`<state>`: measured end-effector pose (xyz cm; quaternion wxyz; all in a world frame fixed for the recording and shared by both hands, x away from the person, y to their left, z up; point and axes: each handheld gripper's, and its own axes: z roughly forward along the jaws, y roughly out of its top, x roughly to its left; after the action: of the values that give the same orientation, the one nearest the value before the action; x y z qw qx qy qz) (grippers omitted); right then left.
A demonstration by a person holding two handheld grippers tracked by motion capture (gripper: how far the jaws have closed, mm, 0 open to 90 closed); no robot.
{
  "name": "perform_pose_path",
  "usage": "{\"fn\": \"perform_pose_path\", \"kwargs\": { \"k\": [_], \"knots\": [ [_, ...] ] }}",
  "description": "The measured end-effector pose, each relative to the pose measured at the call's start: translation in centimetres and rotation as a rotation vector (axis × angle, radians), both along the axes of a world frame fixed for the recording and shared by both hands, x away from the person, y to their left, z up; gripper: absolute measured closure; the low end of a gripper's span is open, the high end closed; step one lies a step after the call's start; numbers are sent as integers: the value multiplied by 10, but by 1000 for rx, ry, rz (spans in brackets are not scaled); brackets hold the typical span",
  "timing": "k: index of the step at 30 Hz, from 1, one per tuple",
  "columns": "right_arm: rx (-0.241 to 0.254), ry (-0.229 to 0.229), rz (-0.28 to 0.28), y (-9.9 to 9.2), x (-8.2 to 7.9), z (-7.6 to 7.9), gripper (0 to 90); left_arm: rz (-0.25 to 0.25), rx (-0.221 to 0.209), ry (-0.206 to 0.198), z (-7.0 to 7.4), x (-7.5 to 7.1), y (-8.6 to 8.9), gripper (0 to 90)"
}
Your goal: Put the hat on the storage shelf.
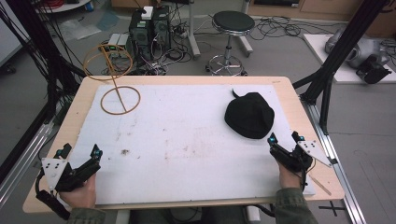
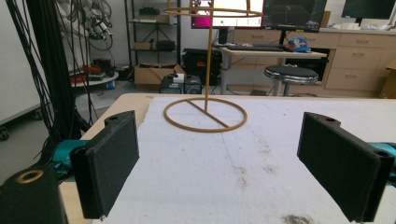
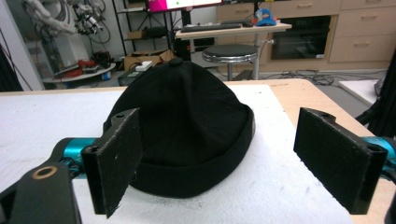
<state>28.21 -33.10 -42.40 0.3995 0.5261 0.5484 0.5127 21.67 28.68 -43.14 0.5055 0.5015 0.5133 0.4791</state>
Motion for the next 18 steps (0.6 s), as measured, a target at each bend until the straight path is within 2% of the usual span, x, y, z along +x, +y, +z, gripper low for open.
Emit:
{"fn": "perform_pose_path", "kwargs": {
  "k": [4,9,14,18],
  "knots": [
    [-8,-2,7,4,8,7,154,-2,1,-4,0,0,-1,129],
    [-68,-12,36,10,23,21,154,-8,6,-2,1,0,-2,129],
    [-88,-15,42,13,32,31,154,-15,-1,-1,1,0,-2,129],
    [-104,5,58,16,42,36,150,-30,2,-9,3,1,-4,129]
  ]
}}
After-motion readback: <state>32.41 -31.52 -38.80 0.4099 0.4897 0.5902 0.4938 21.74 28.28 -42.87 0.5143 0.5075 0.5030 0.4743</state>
